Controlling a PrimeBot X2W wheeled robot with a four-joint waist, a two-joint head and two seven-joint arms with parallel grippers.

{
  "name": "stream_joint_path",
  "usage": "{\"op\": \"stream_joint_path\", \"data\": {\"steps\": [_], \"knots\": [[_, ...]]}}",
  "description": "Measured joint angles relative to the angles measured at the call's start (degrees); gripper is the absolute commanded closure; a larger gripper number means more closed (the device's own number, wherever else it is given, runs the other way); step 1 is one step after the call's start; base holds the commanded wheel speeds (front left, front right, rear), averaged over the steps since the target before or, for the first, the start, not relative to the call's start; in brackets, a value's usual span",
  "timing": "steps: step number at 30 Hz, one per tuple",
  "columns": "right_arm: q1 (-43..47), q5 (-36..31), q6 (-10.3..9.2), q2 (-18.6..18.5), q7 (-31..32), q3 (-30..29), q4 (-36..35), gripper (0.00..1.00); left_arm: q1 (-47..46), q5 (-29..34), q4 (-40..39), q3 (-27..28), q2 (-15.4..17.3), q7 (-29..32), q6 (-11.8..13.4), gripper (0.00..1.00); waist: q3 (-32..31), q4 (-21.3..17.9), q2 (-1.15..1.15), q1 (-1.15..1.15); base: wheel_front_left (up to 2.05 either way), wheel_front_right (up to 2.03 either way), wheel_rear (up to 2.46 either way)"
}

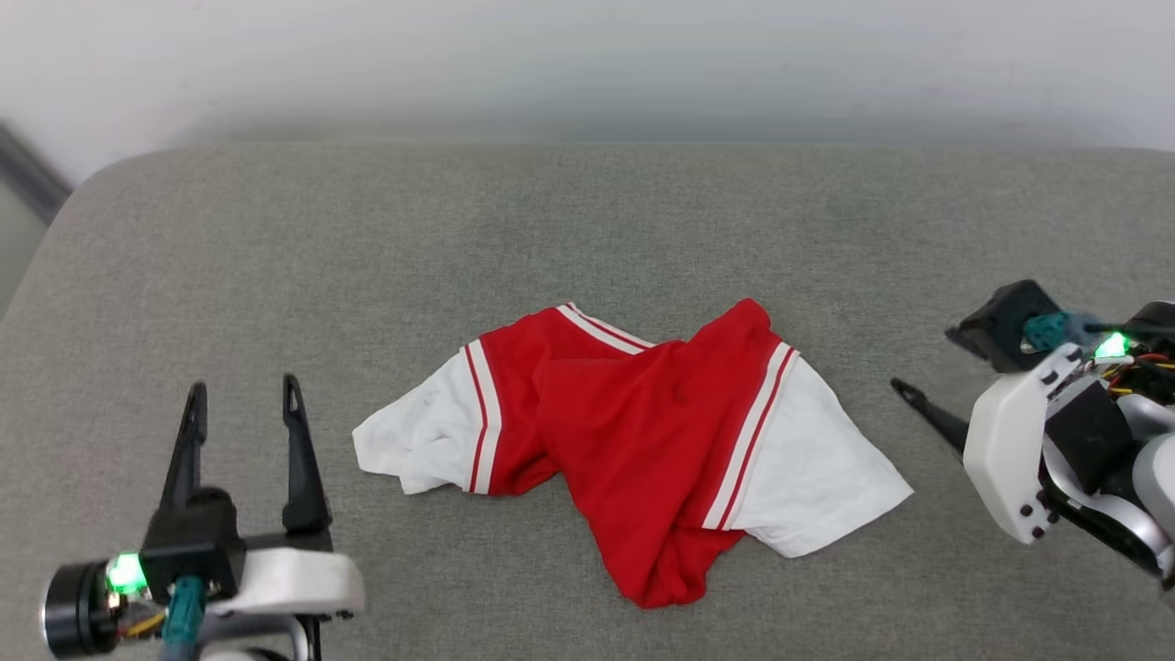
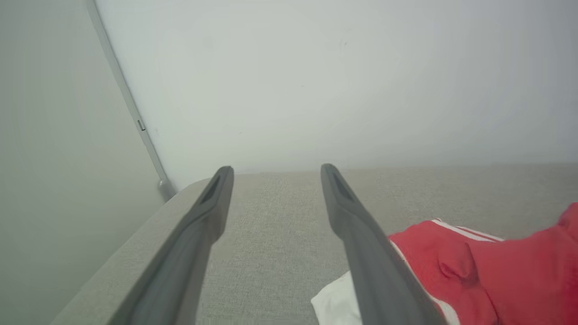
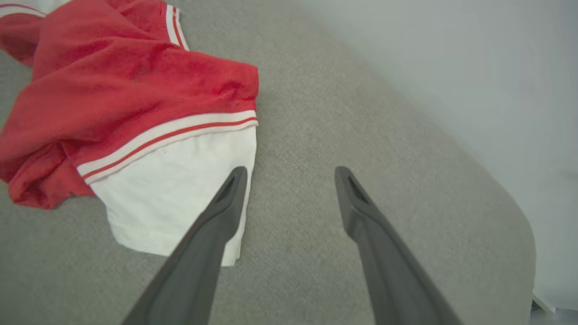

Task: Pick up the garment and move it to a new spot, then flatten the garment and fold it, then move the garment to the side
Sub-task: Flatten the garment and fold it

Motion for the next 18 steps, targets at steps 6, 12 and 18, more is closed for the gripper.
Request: {"op": "stream_joint_path", "data": {"steps": [6,12,18], "knots": [[-5.88,9.82,-0.01,-3.71,12.34,8.99,-0.32,0.0,5.92,7.65,-3.58,4.93,-6.7,0.0,-1.65,0.0,1.53,1.22,0.0,0.0,0.0,0.0,0.0],[-9.6,15.41,-0.01,-3.82,19.16,14.78,6.6,0.0,7.66,11.99,-4.55,7.5,-12.62,0.0,-5.59,0.0,3.7,2.95,0.0,0.0,0.0,0.0,0.0],[-11.6,17.23,-0.02,-0.55,19.01,21.31,13.6,0.0,7.5,14.58,-3.35,10.05,-16.25,0.0,-9.6,0.0,5.74,4.38,0.0,0.01,0.0,0.0,0.0]]}}
